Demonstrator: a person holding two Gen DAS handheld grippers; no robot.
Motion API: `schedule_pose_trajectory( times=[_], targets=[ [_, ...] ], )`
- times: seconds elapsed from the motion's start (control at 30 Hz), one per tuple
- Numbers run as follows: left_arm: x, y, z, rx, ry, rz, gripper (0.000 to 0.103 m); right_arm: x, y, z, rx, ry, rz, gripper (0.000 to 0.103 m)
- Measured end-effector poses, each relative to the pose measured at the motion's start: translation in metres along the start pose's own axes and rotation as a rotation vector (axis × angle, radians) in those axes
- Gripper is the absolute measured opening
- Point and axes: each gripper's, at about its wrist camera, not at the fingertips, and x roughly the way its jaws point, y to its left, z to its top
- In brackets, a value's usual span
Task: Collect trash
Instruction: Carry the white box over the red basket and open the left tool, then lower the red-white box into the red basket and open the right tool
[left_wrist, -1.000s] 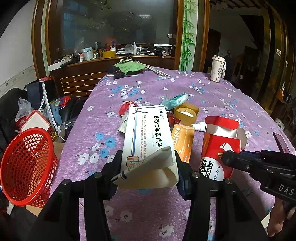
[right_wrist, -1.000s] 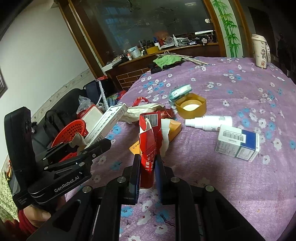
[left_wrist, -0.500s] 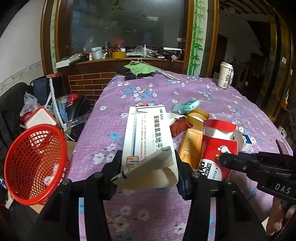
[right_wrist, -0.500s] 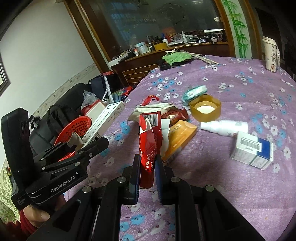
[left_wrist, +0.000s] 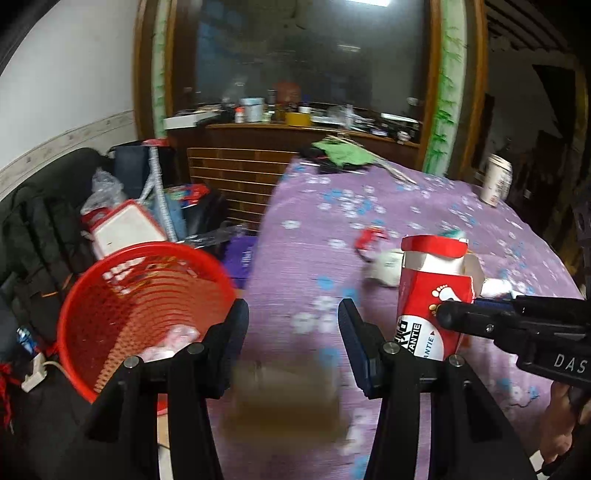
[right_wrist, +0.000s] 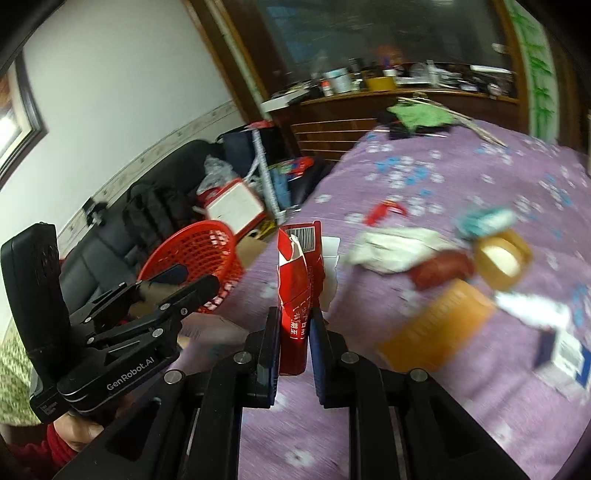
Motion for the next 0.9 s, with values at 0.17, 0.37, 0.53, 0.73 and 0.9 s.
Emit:
schedule_pose_trajectory(
  times=[0.17, 0.37, 0.53, 0.73, 0.9],
  targets=[
    [0.000, 0.049, -0.002, -0.066, -0.003, 0.056, 0.049, 0.031, 0.034, 0.019, -0.062, 0.033, 0.034, 0.016],
    [0.005, 0.092, -0.010, -0.118, 0.048, 0.001, 0.049, 0.057, 0.059, 0.030, -0.087, 0.058, 0.058, 0.016],
    [0.013, 0.123, -0.031, -0.137, 0.094, -0.033, 0.049, 0.066, 0.060, 0.029, -0.096, 0.071, 0.046, 0.016],
    [-0.003, 0.166, -0.035, -0.231, 0.036, -0.056, 0.050, 0.073, 0.065, 0.032, -0.086, 0.078, 0.056, 0.016],
    [-0.012, 0.186, -0.050, -0.231, 0.027, -0.054, 0.058, 0.086, 0.088, 0.042, -0.128, 0.078, 0.074, 0.018]
  ],
)
